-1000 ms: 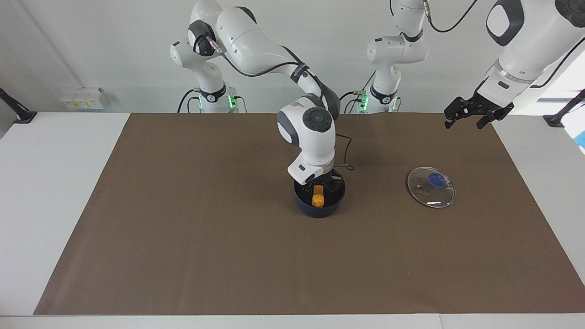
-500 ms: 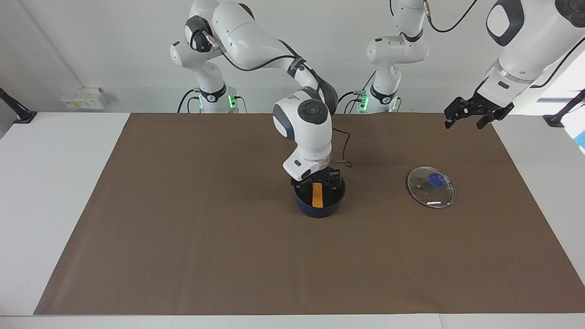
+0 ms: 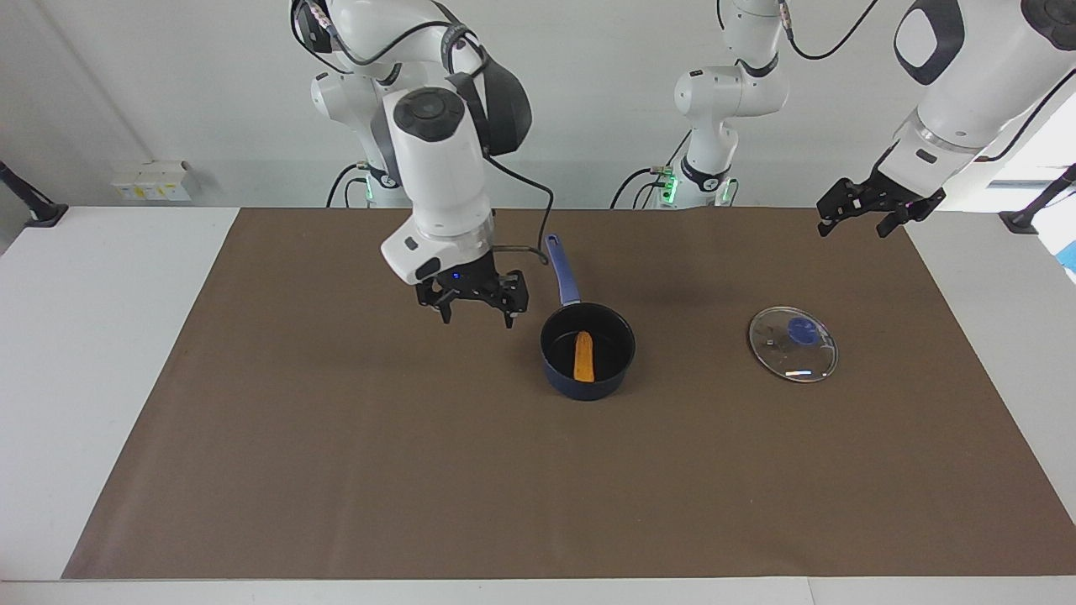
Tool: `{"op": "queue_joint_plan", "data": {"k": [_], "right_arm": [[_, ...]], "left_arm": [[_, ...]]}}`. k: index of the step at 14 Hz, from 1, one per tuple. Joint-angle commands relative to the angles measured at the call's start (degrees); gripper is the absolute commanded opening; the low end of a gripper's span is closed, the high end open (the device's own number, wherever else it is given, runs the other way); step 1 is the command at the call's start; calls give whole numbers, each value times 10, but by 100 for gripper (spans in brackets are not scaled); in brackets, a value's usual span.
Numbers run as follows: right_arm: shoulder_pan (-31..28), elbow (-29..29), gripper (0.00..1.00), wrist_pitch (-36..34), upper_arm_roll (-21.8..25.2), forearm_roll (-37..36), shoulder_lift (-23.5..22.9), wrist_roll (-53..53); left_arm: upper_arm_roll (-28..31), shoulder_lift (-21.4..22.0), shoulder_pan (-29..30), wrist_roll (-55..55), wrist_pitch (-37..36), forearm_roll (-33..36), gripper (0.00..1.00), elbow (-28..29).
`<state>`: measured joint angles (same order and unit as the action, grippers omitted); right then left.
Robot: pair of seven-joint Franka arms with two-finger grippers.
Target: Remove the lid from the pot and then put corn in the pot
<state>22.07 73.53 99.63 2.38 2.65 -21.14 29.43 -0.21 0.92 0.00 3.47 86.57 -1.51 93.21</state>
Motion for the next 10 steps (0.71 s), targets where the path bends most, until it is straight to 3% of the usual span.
{"op": "queue_joint_plan", "data": {"k": [1, 10], "right_arm": [[-19, 18, 100, -19, -6, -12, 44, -6], [-106, 12, 100, -144, -6, -7, 170, -75]], "left_arm": [[-1, 8, 2, -2, -3, 5, 100, 3], [-1, 8, 2, -2, -3, 5, 100, 3]]}}
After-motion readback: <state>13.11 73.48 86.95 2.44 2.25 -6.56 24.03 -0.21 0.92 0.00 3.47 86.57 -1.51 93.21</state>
